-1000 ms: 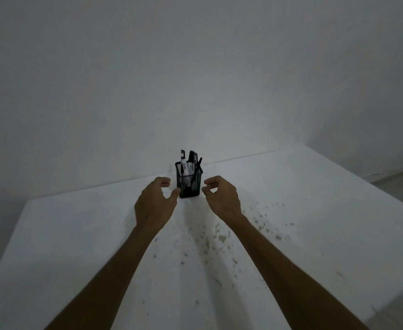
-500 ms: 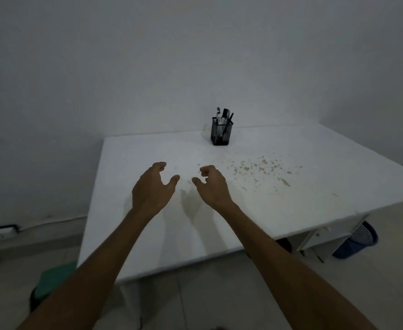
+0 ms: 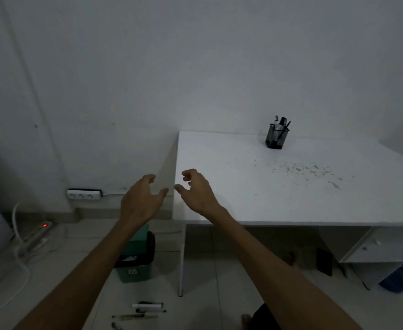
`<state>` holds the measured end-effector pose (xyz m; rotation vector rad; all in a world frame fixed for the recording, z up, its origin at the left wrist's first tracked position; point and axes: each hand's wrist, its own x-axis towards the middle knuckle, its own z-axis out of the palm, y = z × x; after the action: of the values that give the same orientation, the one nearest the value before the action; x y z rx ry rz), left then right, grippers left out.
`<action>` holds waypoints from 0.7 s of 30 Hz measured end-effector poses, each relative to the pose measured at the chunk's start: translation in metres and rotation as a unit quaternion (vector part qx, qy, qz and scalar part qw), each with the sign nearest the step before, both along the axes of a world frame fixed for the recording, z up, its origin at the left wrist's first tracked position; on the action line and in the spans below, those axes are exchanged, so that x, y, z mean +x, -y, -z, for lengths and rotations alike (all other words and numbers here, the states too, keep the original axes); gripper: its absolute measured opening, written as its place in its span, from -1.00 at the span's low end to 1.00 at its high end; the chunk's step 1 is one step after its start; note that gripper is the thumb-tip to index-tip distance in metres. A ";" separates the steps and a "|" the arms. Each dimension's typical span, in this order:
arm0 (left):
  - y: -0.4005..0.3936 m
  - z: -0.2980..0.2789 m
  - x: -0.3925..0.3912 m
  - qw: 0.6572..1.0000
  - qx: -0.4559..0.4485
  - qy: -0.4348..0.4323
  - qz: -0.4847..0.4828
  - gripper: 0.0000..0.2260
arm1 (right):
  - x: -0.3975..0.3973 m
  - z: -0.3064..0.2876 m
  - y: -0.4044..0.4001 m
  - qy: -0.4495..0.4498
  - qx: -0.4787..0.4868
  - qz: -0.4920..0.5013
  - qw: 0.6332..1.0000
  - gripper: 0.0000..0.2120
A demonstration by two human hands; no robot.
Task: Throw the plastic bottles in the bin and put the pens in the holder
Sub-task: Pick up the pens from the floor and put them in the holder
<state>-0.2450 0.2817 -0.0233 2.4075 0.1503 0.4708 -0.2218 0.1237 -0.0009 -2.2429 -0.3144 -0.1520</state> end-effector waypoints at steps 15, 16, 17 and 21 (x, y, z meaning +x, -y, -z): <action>-0.129 0.126 -0.027 0.989 -0.058 -0.089 -0.099 -0.47 | -0.003 0.140 -0.143 -0.128 -0.048 -0.116 0.984 -0.55; -0.131 0.142 -0.026 0.988 -0.062 -0.099 -0.097 -0.48 | 0.001 0.159 -0.147 -0.145 -0.054 -0.118 0.981 -0.56; -0.134 0.157 -0.025 0.987 -0.068 -0.109 -0.095 -0.50 | 0.004 0.178 -0.151 -0.160 -0.062 -0.121 0.978 -0.56; -0.145 0.223 -0.015 0.981 -0.098 -0.145 -0.087 -0.51 | 0.019 0.251 -0.165 -0.218 -0.084 -0.121 0.965 -0.53</action>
<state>-0.2597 0.4271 -0.2460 2.2655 0.5143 0.1680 -0.2025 0.2888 -0.2520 -2.3076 -0.3666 0.5089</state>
